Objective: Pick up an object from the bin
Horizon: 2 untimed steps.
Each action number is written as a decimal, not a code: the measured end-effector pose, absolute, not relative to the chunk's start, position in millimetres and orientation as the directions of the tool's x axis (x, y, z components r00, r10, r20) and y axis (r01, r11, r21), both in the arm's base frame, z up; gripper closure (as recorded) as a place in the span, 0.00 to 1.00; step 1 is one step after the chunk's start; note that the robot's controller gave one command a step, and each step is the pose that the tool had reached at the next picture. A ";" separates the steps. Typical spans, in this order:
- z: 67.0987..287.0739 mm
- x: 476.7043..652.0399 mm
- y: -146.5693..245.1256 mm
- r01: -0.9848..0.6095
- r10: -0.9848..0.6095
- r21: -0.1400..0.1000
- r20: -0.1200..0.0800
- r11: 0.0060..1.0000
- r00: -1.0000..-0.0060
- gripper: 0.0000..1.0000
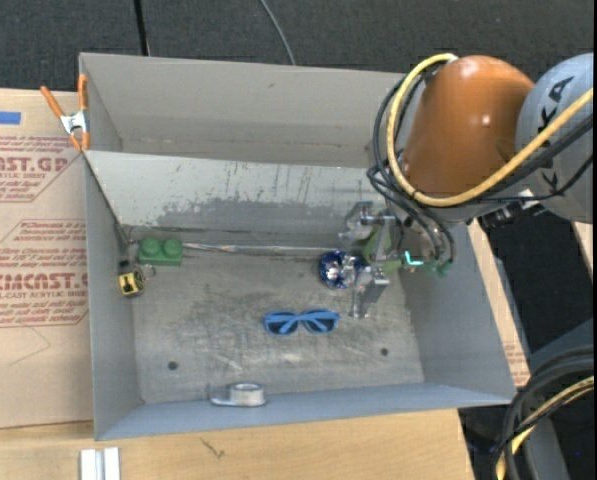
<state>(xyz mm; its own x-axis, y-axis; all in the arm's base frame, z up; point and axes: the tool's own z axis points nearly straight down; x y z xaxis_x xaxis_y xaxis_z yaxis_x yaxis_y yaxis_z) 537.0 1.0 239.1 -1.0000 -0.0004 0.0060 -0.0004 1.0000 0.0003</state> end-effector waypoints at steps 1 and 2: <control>86.7 487.9 -26.7 -0.073 -0.073 0.001 0.010 0.997 -0.997 0.00; 76.0 513.3 46.9 0.117 0.117 -0.002 -0.016 0.993 -0.993 0.00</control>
Offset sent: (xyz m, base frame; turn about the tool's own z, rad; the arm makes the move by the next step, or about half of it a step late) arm -0.0459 -0.0276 -0.1475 -0.0734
